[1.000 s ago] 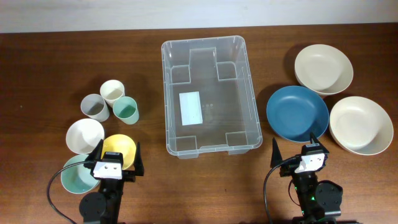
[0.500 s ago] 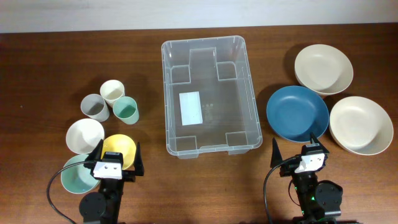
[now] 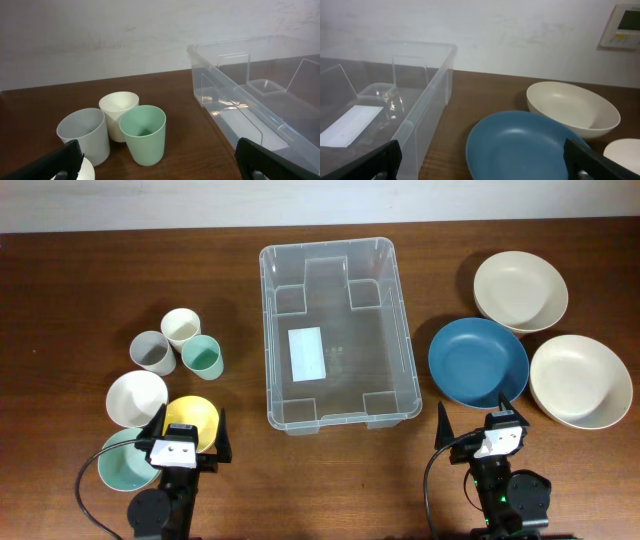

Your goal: Pack container

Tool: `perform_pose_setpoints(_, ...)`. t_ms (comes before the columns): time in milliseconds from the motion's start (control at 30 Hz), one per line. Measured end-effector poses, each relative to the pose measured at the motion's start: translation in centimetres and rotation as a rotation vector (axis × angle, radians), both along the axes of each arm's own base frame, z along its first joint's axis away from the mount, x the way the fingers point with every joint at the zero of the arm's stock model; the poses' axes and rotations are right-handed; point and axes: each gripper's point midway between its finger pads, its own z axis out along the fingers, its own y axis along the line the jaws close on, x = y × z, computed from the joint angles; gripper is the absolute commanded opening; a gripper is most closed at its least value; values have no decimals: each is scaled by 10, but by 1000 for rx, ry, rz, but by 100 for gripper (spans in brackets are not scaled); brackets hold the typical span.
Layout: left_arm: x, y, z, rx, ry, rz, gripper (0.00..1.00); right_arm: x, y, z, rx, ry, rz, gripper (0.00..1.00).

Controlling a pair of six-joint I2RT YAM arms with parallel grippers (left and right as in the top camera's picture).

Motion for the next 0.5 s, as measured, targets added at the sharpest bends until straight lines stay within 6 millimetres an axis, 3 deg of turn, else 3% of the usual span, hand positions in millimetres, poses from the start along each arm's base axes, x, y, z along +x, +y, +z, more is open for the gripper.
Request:
perform_pose_setpoints(200,0,0,3,-43,-2,0,99,-1,0,11,28,-18,-1,99)
perform_pose_setpoints(500,4,-1,47,-59,25,-3,99,9,0,54,99,168,-15,99)
